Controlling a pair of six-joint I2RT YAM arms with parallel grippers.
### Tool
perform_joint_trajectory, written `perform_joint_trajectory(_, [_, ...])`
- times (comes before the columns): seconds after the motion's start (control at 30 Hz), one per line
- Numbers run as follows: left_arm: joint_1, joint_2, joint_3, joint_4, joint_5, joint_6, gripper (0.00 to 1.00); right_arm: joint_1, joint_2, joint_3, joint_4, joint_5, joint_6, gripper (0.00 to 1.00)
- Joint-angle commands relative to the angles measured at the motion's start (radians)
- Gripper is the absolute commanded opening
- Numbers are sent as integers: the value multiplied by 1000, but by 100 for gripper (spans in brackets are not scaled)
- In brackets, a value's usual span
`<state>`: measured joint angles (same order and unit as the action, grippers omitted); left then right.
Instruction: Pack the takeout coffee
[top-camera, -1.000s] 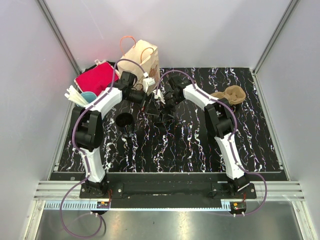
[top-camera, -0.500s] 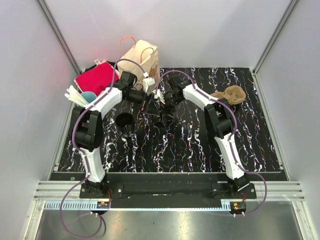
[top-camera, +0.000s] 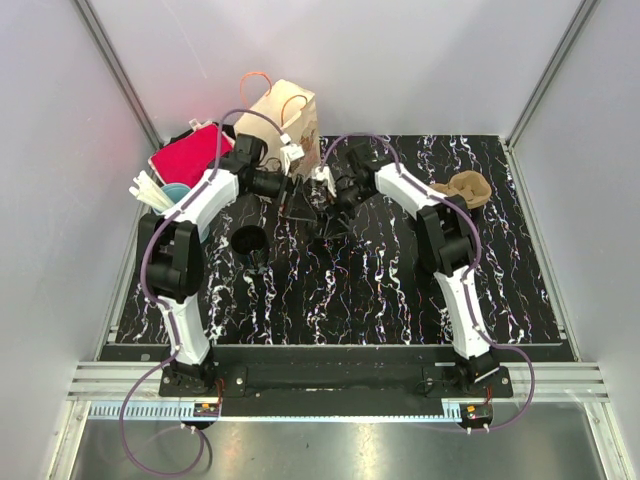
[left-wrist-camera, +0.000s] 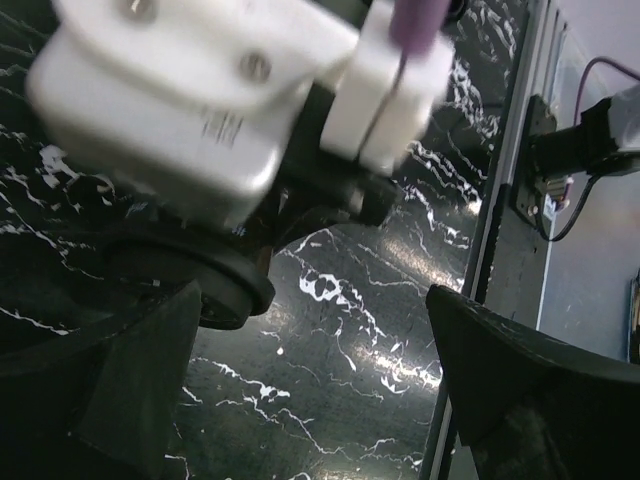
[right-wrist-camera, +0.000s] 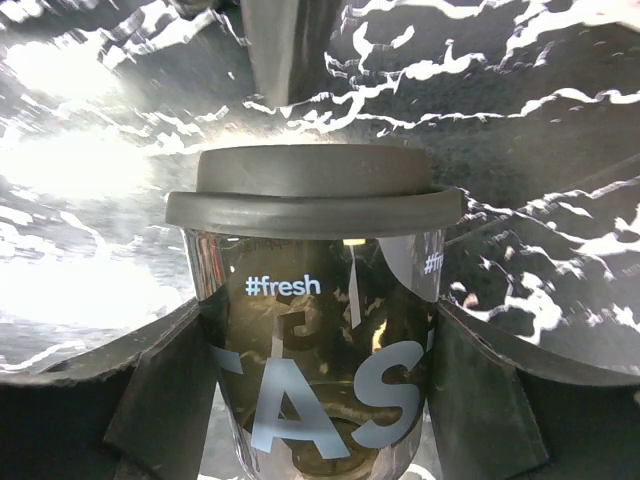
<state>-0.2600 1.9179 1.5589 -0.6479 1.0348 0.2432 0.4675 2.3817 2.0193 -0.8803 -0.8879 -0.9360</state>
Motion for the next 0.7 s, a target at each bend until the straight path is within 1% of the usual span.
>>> perform_joint_trajectory(0.0, [34, -92, 93, 31, 102, -37, 99, -52, -130, 19, -5, -152, 88, 74])
perform_joint_trajectory(0.13, [47, -123, 112, 65, 158, -87, 99, -93, -193, -45, -2, -246, 106, 74])
perform_joint_trajectory(0.27, [48, -132, 84, 128, 194, -145, 99, -157, -284, -123, -17, -386, 108, 74])
perform_joint_trajectory(0.3, [48, -129, 69, 164, 199, -177, 99, -168, -300, -142, -22, -408, 98, 73])
perform_joint_trajectory(0.37, [45, -123, 50, 214, 211, -220, 99, -185, -357, -194, -55, -462, 56, 74])
perform_joint_trajectory(0.4, [45, -114, 32, 276, 212, -279, 99, -196, -375, -209, -80, -471, 27, 74])
perform_joint_trajectory(0.43, [45, -108, 24, 310, 218, -309, 99, -198, -395, -232, -109, -477, -56, 74])
perform_joint_trajectory(0.47, [44, -102, 23, 353, 220, -332, 99, -199, -433, -243, -176, -482, -99, 75])
perform_joint_trajectory(0.53, [33, -82, 38, 367, 220, -366, 99, -199, -469, -283, -216, -485, -167, 75])
perform_joint_trajectory(0.67, [4, -76, 66, 373, 206, -372, 99, -199, -542, -333, -226, -497, -182, 75])
